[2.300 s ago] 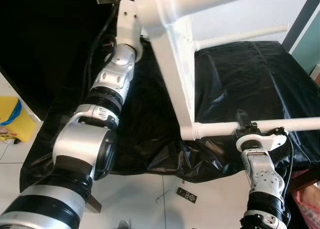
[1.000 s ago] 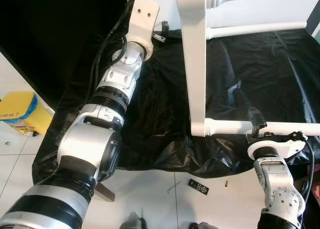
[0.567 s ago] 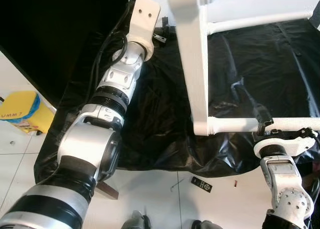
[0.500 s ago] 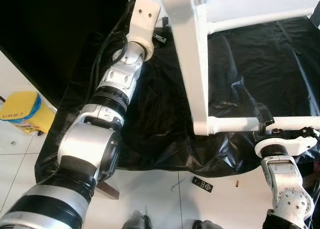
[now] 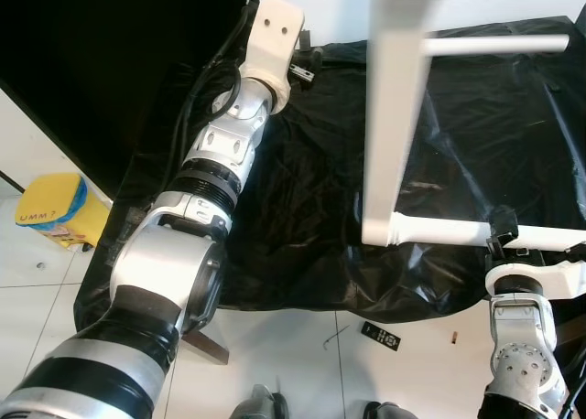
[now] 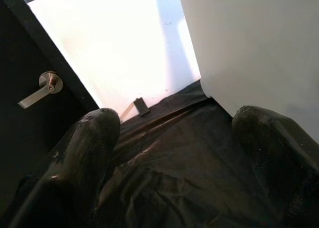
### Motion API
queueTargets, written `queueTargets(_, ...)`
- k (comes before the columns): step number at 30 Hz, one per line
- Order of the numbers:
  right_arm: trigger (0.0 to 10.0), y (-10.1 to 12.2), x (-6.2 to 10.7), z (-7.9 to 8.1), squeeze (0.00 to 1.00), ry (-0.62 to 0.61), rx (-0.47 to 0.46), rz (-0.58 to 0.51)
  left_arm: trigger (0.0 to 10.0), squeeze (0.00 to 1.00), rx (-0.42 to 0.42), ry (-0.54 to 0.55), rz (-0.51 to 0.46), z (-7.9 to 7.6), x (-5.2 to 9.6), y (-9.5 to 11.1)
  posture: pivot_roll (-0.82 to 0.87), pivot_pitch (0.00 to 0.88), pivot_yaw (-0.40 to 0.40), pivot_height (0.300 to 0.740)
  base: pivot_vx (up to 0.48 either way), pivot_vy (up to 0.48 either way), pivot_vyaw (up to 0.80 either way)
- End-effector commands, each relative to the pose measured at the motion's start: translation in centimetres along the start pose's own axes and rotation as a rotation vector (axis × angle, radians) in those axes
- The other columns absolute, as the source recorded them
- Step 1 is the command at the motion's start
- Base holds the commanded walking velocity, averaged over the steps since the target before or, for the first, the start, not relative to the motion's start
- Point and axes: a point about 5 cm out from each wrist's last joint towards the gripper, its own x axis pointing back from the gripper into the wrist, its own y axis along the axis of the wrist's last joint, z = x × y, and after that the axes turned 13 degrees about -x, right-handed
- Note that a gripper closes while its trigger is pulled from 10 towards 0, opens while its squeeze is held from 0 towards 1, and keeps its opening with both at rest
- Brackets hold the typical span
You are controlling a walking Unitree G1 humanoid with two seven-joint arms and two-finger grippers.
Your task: Building children table
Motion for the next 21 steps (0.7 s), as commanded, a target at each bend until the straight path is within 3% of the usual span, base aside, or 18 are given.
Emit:
queueTargets(1,10.0,-0.3,12.4,-10.8,0.00,-0.467,0.177,0.115,10.0,0.00,-0.021,0.004,-0.014,0.5,0.0,0.3,0.00,0.138,0.173,0.740,0.000,0.000,0.00)
queueTargets(2,10.0,0.1,12.5,-10.9,0.00,-0.457,0.226,0.089,10.0,0.00,-0.021,0.002,-0.015,0.5,0.0,0.3,0.00,0.138,0.173,0.740,0.000,0.000,0.00)
queueTargets(3,10.0,1.1,12.7,-11.3,0.00,-0.524,0.359,-0.001,10.0,0.00,-0.021,-0.003,-0.011,0.5,0.0,0.2,-0.01,0.141,0.184,0.740,0.000,0.000,0.00)
queueTargets(8,10.0,1.7,13.1,-11.6,0.00,-0.595,0.466,-0.093,10.0,0.00,-0.018,-0.008,-0.007,0.4,0.0,0.1,-0.01,0.143,0.192,0.740,0.000,0.000,0.00)
queueTargets(10,10.0,2.1,13.7,-12.0,0.00,-0.701,0.527,-0.144,10.0,0.00,-0.020,-0.014,-0.007,0.3,-0.1,0.1,-0.01,0.144,0.199,0.740,0.000,0.000,0.00)
queueTargets(12,10.0,2.4,13.7,-11.5,0.00,-0.692,0.577,-0.177,10.0,0.00,-0.021,-0.017,-0.009,0.3,-0.1,0.2,0.00,0.143,0.204,0.740,0.000,0.000,0.00)
queueTargets(14,10.0,3.1,12.6,-9.5,0.00,-0.610,0.650,-0.255,10.0,0.00,-0.018,-0.024,-0.014,0.2,-0.1,0.3,0.00,0.142,0.208,0.740,0.000,0.000,0.00)
queueTargets(21,10.0,4.5,10.3,-7.2,0.00,-0.494,0.708,-0.363,10.0,0.00,-0.019,-0.036,-0.014,-0.1,-0.1,0.2,0.00,0.138,0.200,0.740,0.000,0.000,0.00)
